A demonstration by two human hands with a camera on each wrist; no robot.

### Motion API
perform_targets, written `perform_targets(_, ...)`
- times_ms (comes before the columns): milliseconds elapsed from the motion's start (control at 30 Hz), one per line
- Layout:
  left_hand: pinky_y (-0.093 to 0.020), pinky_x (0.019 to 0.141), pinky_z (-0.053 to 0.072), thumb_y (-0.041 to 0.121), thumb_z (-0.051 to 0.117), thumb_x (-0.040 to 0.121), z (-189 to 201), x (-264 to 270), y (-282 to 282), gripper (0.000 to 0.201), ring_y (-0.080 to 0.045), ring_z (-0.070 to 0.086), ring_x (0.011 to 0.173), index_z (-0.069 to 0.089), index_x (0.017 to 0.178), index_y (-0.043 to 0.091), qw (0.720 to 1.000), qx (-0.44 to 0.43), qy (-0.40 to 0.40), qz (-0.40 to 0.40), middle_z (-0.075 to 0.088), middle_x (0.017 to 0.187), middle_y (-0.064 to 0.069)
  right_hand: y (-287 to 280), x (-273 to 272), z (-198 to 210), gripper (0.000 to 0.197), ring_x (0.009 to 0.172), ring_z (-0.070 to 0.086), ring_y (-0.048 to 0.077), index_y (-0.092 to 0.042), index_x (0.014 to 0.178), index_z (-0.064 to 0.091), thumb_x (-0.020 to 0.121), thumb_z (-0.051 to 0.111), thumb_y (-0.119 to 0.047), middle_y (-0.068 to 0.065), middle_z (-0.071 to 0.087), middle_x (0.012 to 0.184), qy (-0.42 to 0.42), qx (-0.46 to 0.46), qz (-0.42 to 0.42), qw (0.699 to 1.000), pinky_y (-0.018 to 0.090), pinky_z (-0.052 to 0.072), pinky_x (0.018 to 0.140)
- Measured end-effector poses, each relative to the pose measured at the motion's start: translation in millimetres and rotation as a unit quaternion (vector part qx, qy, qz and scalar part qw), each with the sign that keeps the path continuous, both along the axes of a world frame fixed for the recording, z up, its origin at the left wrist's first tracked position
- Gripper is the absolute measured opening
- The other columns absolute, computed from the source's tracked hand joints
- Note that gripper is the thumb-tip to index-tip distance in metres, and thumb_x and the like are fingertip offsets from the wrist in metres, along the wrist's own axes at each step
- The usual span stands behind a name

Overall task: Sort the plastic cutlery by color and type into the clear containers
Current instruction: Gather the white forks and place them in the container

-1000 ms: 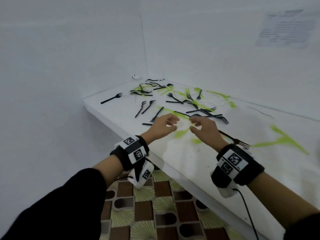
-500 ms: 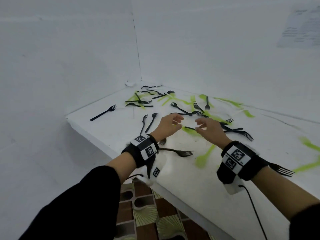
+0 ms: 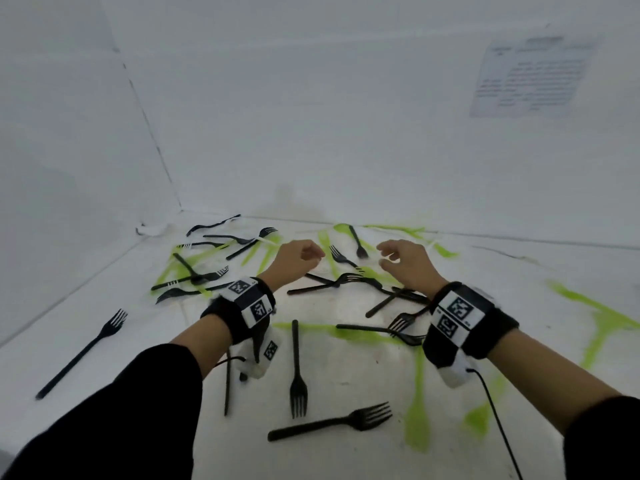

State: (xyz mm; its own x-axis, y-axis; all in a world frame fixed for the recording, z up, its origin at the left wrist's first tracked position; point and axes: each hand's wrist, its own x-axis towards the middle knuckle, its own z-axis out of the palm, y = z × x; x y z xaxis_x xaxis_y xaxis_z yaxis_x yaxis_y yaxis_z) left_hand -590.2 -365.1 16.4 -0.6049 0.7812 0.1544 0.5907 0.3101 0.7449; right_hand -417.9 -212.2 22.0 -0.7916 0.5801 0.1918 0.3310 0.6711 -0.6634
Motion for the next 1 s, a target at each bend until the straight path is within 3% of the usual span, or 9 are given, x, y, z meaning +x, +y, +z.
perform_targets(100, -0.001, 0.074, 0.039, -0.003, 0.059, 0.083, -4, -26, 24, 0.017, -0.009, 0.059, 0.088, 0.068, 0.097, 0.001, 0.999, -0.023, 0.013, -0.038, 0.069, 0.102, -0.011, 22, -7, -1, 0.03, 0.1, 0.06, 0.027, -0.004, 0.115, 0.062, 0.085, 0.06, -0.005, 0.014, 0.065, 0.11, -0.009, -0.012, -0.056, 0.998, 0.019, 0.037, 0.082)
perform_targets(233, -0.001, 0.073, 0.038, 0.001, 0.06, 0.084, -8, -52, 52, 0.015, 0.006, 0.057, 0.073, 0.068, 0.096, 0.004, 0.994, -0.04, 0.03, -0.095, 0.069, 0.101, -0.009, 44, -18, -7, 0.027, 0.103, 0.061, 0.024, -0.007, 0.109, 0.066, 0.083, 0.058, -0.004, 0.013, 0.068, 0.106, -0.037, -0.031, -0.112, 0.992, 0.018, 0.036, 0.084)
perform_targets(367, 0.0, 0.073, 0.036, 0.002, 0.062, 0.084, -21, -80, 71, 0.022, -0.012, 0.059, 0.089, 0.066, 0.105, 0.007, 0.966, -0.157, 0.051, -0.197, 0.067, 0.109, -0.01, 70, -20, -16, 0.02, 0.096, 0.061, 0.023, -0.01, 0.098, 0.071, 0.083, 0.058, -0.008, 0.013, 0.07, 0.1, -0.075, -0.052, -0.176, 0.98, 0.023, 0.041, 0.084)
perform_targets(500, -0.001, 0.07, 0.039, 0.001, 0.07, 0.078, -39, -95, 78, 0.032, -0.007, 0.053, 0.084, 0.065, 0.11, 0.006, 0.937, -0.207, 0.045, -0.278, 0.063, 0.105, -0.005, 93, -12, -22, 0.019, 0.056, 0.056, 0.014, -0.005, 0.097, 0.067, 0.089, 0.053, -0.014, 0.011, 0.068, 0.082, -0.112, -0.114, -0.218, 0.963, 0.023, 0.046, 0.051)
perform_targets(567, -0.002, 0.07, 0.039, 0.001, 0.074, 0.075, -45, -97, 80, 0.035, -0.003, 0.052, 0.081, 0.065, 0.109, 0.006, 0.933, -0.202, 0.03, -0.297, 0.059, 0.1, -0.002, 103, -9, -25, 0.02, 0.053, 0.055, 0.012, -0.004, 0.099, 0.065, 0.09, 0.05, -0.014, 0.009, 0.065, 0.078, -0.122, -0.135, -0.232, 0.955, 0.023, 0.045, 0.049)
perform_targets(667, -0.005, 0.069, 0.04, 0.001, 0.079, 0.069, -50, -101, 84, 0.04, 0.005, 0.053, 0.075, 0.066, 0.106, 0.007, 0.926, -0.201, 0.031, -0.319, 0.058, 0.092, 0.001, 116, -8, -28, 0.021, 0.055, 0.056, 0.013, -0.006, 0.101, 0.064, 0.092, 0.047, -0.015, 0.008, 0.065, 0.08, -0.125, -0.143, -0.251, 0.949, 0.024, 0.047, 0.052)
perform_targets(833, -0.01, 0.068, 0.037, 0.0, 0.079, 0.066, -64, -101, 93, 0.034, -0.002, 0.049, 0.075, 0.061, 0.088, 0.019, 0.932, -0.199, 0.05, -0.299, 0.054, 0.078, 0.006, 129, -13, -36, 0.019, 0.057, 0.057, 0.016, -0.009, 0.102, 0.06, 0.092, 0.049, -0.021, 0.009, 0.066, 0.081, -0.123, -0.134, -0.258, 0.949, 0.026, 0.048, 0.054)
perform_targets(933, -0.025, 0.073, 0.04, 0.004, 0.074, 0.075, -64, -102, 95, 0.013, 0.001, 0.052, 0.072, 0.07, 0.087, 0.006, 0.932, -0.167, 0.064, -0.314, 0.057, 0.076, 0.001, 138, -23, -40, 0.023, 0.081, 0.065, 0.028, -0.014, 0.097, 0.056, 0.09, 0.053, -0.036, 0.012, 0.066, 0.102, -0.152, -0.097, -0.28, 0.943, 0.036, 0.053, 0.072)
perform_targets(1000, -0.02, 0.068, 0.042, 0.005, 0.068, 0.082, -60, -103, 97, 0.008, 0.003, 0.056, 0.07, 0.073, 0.088, 0.006, 0.94, -0.1, 0.048, -0.321, 0.055, 0.076, 0.006, 147, -32, -43, 0.044, 0.101, 0.061, 0.034, -0.01, 0.114, 0.052, 0.089, 0.053, -0.046, 0.013, 0.058, 0.119, -0.181, -0.073, -0.294, 0.936, 0.039, 0.049, 0.085)
